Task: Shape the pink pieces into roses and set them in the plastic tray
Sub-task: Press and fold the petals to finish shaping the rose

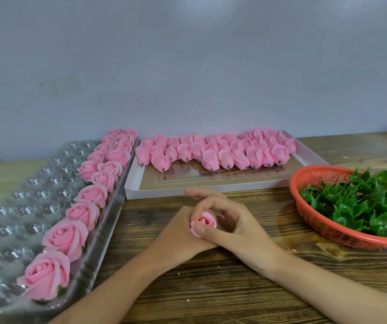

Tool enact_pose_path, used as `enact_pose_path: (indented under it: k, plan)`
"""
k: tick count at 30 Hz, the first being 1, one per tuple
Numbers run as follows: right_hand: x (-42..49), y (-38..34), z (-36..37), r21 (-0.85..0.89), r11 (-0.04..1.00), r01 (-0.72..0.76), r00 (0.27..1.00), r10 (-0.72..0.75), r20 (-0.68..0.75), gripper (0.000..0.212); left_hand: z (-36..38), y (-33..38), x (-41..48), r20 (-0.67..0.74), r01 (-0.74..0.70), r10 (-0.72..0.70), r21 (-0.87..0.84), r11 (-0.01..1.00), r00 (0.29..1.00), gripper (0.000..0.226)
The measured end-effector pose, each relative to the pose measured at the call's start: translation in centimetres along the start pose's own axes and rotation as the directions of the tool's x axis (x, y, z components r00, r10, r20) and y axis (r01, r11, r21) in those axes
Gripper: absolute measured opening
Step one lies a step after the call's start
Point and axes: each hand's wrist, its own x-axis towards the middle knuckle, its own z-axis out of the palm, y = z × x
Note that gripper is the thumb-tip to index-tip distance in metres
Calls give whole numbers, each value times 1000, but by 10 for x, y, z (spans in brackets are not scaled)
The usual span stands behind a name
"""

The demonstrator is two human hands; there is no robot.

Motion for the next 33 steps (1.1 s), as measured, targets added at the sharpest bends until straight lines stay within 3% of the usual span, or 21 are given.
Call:
enact_pose_path:
  k: [8,10,13,15,18,23,26,30,33]
  plan:
    - [0,-1,0,-51,998,-37,999,37,15,19,2,4,2,-7,43,-43,194,980,999,18]
    - [-1,-2,0,-50,999,8,1000,-8,-6,26,2,-3,1,-80,15,-5,125,992,997,27]
    - [-2,-3,0,-60,995,74,995,-78,-55,22,1,-5,1,-13,-5,6,105,995,1000,19]
    - [-2,-4,1,-44,994,96,992,-99,-77,13,-1,-2,1,1,-27,27,69,997,1000,34]
    - [-2,-2,1,-43,995,88,993,-91,-73,3,-1,0,1,18,-51,52,-15,999,998,41]
    - [-2,-1,1,-71,995,68,997,-70,-35,9,0,-1,0,18,-45,46,-51,998,999,36]
    - [-3,-2,1,-94,994,58,998,-58,-5,14,1,-2,1,16,-23,24,-18,1000,1000,24]
    - [-4,0,1,-186,982,45,999,-40,29,5,3,-3,2,-9,-51,52,84,995,999,31]
    - [-3,1,1,-221,975,35,999,-30,28,10,9,-6,3,-91,-23,40,182,983,995,37]
